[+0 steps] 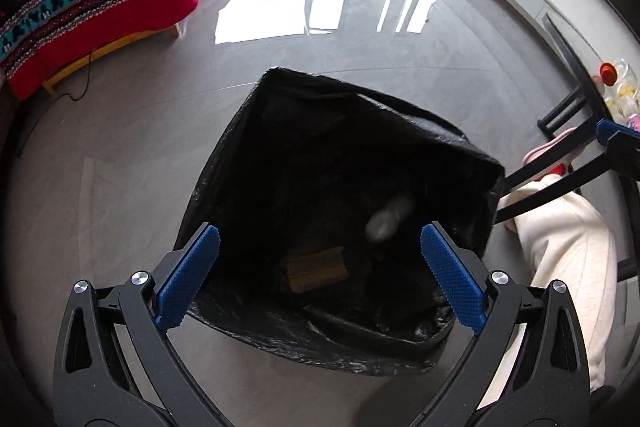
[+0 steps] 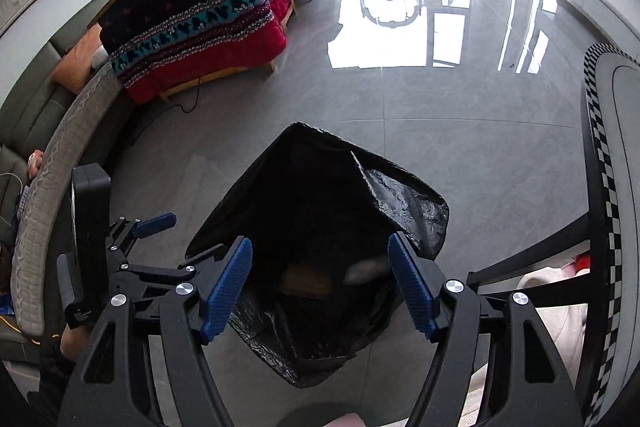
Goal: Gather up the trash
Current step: 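Release the cardboard box into the trash bag with the left gripper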
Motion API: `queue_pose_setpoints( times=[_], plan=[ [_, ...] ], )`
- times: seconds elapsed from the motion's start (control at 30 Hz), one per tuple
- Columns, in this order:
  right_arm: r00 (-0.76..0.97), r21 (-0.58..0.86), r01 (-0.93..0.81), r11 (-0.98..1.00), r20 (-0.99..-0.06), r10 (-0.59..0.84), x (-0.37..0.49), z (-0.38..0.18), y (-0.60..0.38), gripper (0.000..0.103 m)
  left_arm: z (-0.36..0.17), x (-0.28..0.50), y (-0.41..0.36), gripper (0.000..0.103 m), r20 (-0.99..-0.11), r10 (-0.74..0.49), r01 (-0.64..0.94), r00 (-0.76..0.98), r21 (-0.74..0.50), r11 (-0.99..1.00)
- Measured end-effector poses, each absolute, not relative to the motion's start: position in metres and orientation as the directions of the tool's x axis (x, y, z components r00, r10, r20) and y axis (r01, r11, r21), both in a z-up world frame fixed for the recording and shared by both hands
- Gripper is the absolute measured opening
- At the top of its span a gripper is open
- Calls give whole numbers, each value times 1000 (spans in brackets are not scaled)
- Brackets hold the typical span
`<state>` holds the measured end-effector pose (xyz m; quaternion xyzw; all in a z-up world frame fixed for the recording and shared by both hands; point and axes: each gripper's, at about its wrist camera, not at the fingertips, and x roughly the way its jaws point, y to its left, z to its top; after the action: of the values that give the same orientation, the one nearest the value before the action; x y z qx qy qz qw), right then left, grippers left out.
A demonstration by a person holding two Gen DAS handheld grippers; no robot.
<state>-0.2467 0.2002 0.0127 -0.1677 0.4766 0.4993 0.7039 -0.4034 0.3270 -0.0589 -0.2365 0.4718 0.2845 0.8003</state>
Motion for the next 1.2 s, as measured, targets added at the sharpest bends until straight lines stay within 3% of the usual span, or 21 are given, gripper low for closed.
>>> queue_pose_setpoints(
  times=[0.57,1.2],
  plan=[
    [140,252,-818,518,-785,603,-215,44,143,74,-19,-345,280,98,-861,192,-558,470,-121,821],
    [433,204,-590,781,-737,519,-105,81,-17,76,32,-198,173,98,-813,32,-222,581,-120,968]
  ],
)
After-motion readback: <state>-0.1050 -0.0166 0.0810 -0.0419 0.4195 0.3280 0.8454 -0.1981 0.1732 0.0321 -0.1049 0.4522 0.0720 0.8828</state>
